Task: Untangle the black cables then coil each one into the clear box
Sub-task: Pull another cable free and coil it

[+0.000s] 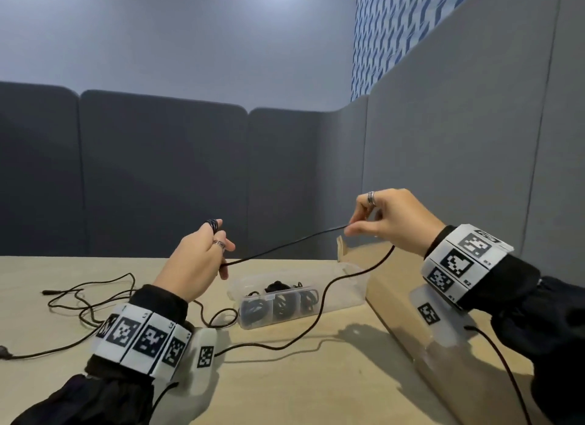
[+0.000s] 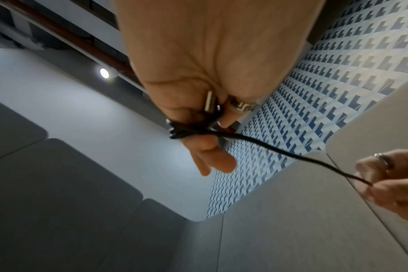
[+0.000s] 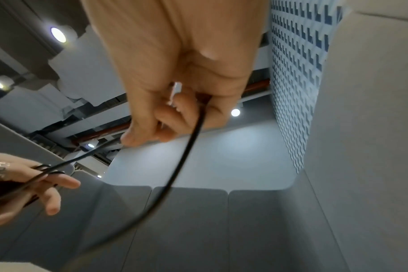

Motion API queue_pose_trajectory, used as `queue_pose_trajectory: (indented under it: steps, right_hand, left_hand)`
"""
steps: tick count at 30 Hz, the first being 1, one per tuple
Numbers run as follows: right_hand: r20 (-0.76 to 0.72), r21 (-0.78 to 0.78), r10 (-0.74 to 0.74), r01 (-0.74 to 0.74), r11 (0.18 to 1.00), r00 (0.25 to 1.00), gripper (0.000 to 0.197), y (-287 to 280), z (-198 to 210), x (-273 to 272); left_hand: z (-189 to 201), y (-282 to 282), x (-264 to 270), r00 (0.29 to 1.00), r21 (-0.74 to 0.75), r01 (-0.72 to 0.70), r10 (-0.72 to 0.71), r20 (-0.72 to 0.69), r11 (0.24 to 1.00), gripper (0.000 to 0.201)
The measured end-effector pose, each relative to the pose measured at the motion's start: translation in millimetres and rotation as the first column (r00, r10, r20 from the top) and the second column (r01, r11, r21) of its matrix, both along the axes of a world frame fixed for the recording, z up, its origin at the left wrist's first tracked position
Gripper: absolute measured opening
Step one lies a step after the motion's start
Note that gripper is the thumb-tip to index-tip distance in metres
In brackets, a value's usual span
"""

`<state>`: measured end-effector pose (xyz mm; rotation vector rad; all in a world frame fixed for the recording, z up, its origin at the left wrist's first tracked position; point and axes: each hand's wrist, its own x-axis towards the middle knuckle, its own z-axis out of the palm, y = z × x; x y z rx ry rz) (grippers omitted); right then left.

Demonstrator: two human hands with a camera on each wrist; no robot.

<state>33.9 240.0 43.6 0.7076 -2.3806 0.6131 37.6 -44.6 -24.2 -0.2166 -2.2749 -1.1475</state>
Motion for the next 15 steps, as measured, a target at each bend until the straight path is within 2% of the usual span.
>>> queue_pose_trajectory:
  steps: [3, 5, 7, 9, 10, 11, 13, 14, 15]
  right_hand:
    - [-0.094, -0.056, 0.010, -0.015, 0.998, 0.996, 0.016, -4, 0, -6]
    - [-0.119, -0.056, -0.021, 0.015, 0.998, 0.993, 0.023, -5, 4, -13]
    - [-0.072, -0.111, 0.009, -0.017, 0.994, 0.997, 0.033, -9, 9, -17]
    - [0.027, -0.216, 0.096, -0.088, 0.972, 0.995, 0.038, -20, 11, -21]
    - [0.115, -0.285, 0.158, -0.120, 0.951, 0.981, 0.038, -26, 9, -23]
    - [0.222, -0.346, 0.223, -0.137, 0.928, 0.949, 0.038, -33, 5, -25]
    - [0.442, -0.395, 0.333, -0.152, 0.906, 0.833, 0.036, -44, -9, -30]
    - [0.532, -0.382, 0.368, -0.172, 0.908, 0.763, 0.035, -46, -17, -30]
    - [0.604, -0.355, 0.394, -0.208, 0.911, 0.693, 0.033, -49, -26, -29]
  left_hand:
    - [2, -1, 0, 0.980, 0.202, 0.193, -0.200, 0.015, 0.960, 0.029]
    - [3, 3, 4, 0.912, 0.328, 0.366, -0.406, 0.063, 0.871, 0.033]
    - [4, 10, 11, 0.772, 0.399, 0.536, -0.623, 0.125, 0.744, 0.047]
    - [5, 16, 18, 0.593, 0.402, 0.683, -0.784, 0.182, 0.610, 0.061]
    - [4, 18, 21, 0.497, 0.394, 0.750, -0.846, 0.193, 0.530, 0.060]
    - [2, 20, 22, 0.416, 0.400, 0.798, -0.892, 0.175, 0.451, 0.055]
    - [1, 20, 20, 0.304, 0.455, 0.838, -0.950, 0.071, 0.302, 0.043]
    - [3, 17, 18, 0.236, 0.498, 0.844, -0.972, -0.016, 0.197, 0.042]
    - [7, 14, 17, 0.156, 0.549, 0.834, -0.979, -0.132, 0.058, 0.044]
